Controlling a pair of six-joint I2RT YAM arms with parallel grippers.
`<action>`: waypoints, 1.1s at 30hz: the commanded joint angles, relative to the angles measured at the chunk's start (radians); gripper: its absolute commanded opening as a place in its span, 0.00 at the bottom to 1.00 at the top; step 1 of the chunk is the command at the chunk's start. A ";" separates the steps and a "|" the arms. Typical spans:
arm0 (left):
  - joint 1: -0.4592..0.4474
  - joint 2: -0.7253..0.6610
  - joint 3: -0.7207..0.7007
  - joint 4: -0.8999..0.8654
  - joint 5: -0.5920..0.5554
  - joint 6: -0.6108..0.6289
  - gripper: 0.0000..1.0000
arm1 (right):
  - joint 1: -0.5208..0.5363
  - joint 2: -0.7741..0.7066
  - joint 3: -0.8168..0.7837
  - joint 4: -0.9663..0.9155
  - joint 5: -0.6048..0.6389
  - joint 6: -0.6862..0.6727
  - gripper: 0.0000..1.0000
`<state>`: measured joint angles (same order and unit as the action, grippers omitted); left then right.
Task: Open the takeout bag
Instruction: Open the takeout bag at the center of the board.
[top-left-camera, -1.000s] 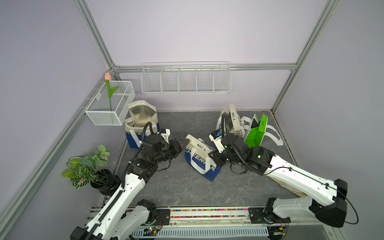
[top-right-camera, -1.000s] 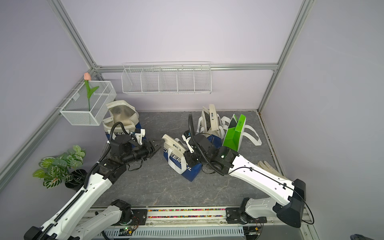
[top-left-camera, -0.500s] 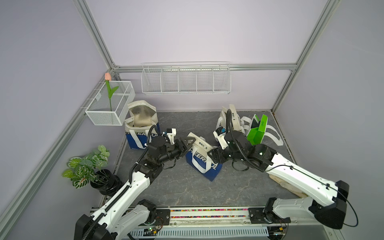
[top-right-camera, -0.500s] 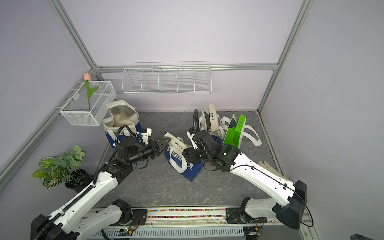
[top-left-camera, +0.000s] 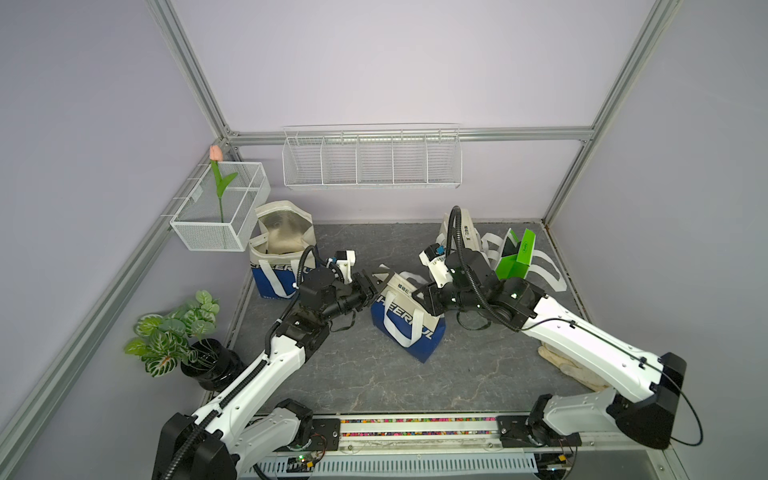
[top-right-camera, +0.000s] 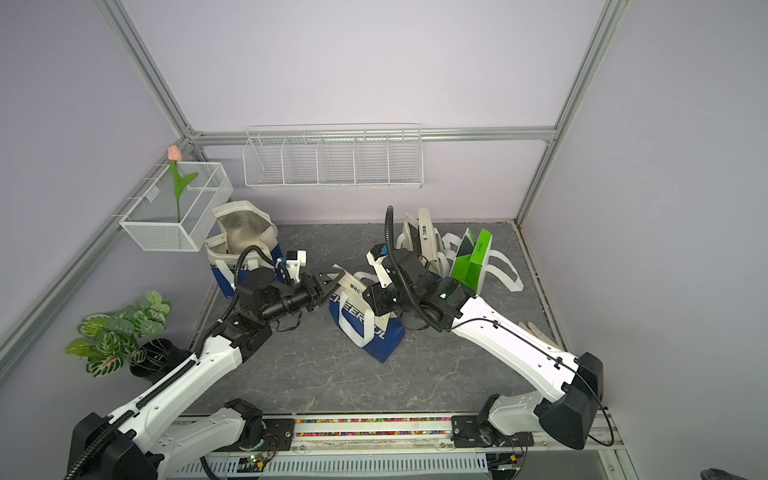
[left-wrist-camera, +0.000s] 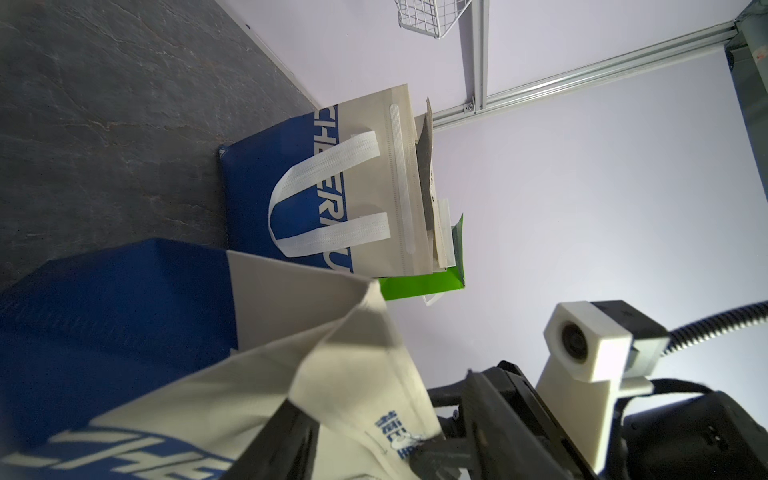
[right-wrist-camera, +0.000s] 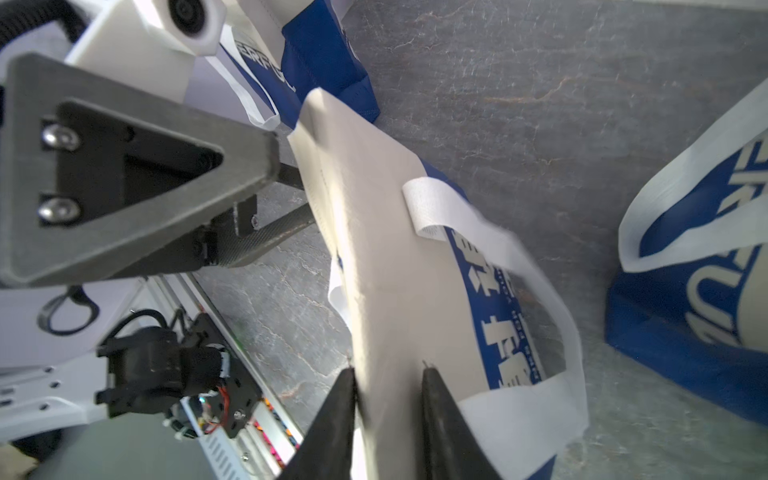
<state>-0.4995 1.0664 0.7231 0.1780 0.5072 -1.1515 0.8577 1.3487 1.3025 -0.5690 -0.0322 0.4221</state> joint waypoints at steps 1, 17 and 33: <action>-0.003 0.037 -0.015 0.112 0.024 0.007 0.54 | -0.016 -0.013 -0.028 0.032 -0.055 0.024 0.16; -0.029 0.102 0.053 0.157 0.037 0.004 0.00 | -0.043 -0.047 -0.088 0.029 -0.100 0.028 0.07; -0.032 -0.082 0.144 -0.151 -0.020 -0.047 0.00 | -0.043 -0.025 -0.132 0.027 -0.056 0.040 0.07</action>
<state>-0.5327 1.0248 0.8211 -0.0063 0.4870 -1.1599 0.8207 1.3083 1.2129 -0.4767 -0.1322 0.4461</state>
